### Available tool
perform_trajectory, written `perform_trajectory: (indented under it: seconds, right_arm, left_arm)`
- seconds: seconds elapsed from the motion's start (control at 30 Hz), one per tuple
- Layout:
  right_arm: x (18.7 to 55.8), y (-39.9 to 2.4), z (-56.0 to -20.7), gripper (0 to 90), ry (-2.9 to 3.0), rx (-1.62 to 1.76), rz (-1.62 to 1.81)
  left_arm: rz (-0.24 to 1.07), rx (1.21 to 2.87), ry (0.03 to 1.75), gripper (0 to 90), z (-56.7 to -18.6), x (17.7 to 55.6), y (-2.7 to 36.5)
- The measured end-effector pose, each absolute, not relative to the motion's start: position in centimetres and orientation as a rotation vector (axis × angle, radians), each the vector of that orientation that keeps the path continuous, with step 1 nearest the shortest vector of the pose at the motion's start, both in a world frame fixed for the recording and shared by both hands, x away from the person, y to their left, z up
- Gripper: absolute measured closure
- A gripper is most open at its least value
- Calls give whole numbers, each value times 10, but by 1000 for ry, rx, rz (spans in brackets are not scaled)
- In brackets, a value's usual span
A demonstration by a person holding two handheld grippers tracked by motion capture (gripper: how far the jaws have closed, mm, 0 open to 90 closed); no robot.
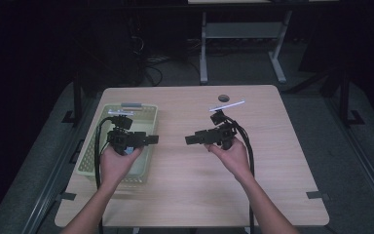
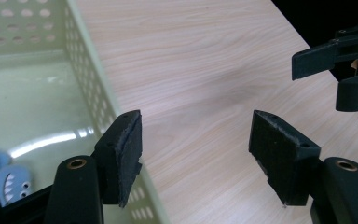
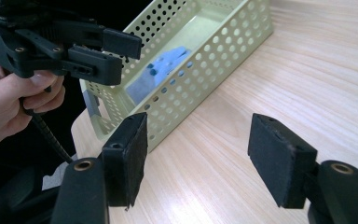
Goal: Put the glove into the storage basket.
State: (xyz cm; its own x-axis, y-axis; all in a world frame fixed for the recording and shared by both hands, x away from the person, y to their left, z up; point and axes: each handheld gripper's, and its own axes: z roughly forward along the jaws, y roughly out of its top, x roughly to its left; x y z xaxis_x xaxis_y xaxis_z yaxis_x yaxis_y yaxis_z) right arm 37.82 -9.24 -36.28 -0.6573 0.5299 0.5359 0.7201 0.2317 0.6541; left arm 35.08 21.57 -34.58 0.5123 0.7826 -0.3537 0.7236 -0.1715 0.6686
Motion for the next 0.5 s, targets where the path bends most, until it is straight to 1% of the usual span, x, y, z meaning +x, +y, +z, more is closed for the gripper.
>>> perform_trajectory:
  seconds: [0.5]
  right_arm:
    - [375, -125, -370, 368, -2277, -1242, -1412]
  left_arm:
    - [69, 1933, 1190, 342, -348, 353, 195]
